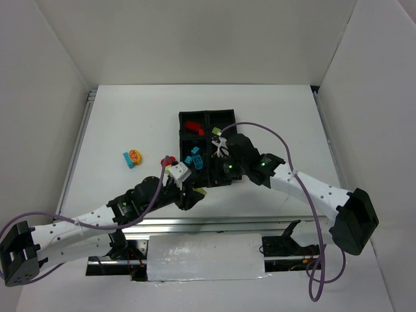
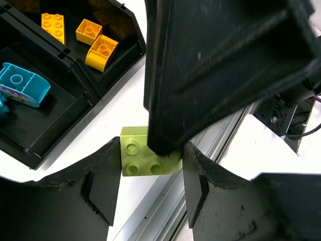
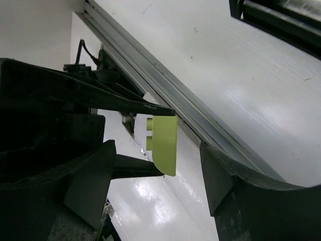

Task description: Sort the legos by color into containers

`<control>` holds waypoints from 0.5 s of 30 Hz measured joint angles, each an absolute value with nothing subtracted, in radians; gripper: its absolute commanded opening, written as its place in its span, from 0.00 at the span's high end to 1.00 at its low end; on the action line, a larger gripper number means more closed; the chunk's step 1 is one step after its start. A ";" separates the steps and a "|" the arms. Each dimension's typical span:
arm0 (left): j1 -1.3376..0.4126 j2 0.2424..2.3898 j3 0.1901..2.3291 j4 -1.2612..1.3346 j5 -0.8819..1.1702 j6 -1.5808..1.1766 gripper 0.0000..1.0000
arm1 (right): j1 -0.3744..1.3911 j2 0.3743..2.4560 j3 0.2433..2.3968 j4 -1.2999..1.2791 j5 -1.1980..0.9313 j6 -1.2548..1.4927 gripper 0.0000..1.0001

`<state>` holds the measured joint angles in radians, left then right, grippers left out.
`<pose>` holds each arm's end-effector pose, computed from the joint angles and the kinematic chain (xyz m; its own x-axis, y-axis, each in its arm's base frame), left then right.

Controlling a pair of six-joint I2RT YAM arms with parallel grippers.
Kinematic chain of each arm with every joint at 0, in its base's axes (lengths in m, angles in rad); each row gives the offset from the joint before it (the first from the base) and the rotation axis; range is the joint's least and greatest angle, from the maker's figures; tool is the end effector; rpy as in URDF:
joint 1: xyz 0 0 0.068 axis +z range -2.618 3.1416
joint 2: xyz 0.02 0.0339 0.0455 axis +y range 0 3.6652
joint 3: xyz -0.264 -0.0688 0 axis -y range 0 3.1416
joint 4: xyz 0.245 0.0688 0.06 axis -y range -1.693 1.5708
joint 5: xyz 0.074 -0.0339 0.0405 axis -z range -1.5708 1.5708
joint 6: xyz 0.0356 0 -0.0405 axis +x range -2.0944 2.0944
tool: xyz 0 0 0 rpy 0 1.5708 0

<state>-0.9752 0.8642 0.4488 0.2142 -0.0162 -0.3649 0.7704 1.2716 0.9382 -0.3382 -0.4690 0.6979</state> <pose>0.1151 -0.1688 0.2484 -0.3969 -0.0503 -0.9165 0.7249 0.5953 -0.3466 0.1869 0.2038 0.2765 -0.9045 -0.0790 -0.4191 -0.3836 0.5801 0.7185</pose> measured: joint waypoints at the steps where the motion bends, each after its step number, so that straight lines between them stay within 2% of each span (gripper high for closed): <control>1: -0.977 0.864 0.449 0.216 -0.020 -0.364 0.92 | 0.775 1.275 0.936 -0.334 -0.475 0.698 0.26; 5: -0.981 0.864 0.449 0.212 -0.027 -0.360 0.91 | 0.804 1.308 0.929 -0.329 -0.487 0.698 0.26; 8: -0.990 0.863 0.449 0.200 -0.028 -0.341 0.91 | 0.818 1.325 0.929 -0.327 -0.487 0.698 0.34; 11: -0.992 0.862 0.449 0.198 -0.030 -0.337 0.89 | 0.828 1.326 0.927 -0.314 -0.488 0.694 0.76; 15: -0.993 0.854 0.449 0.191 -0.036 -0.337 0.86 | 0.829 1.326 0.921 -0.309 -0.480 0.696 0.92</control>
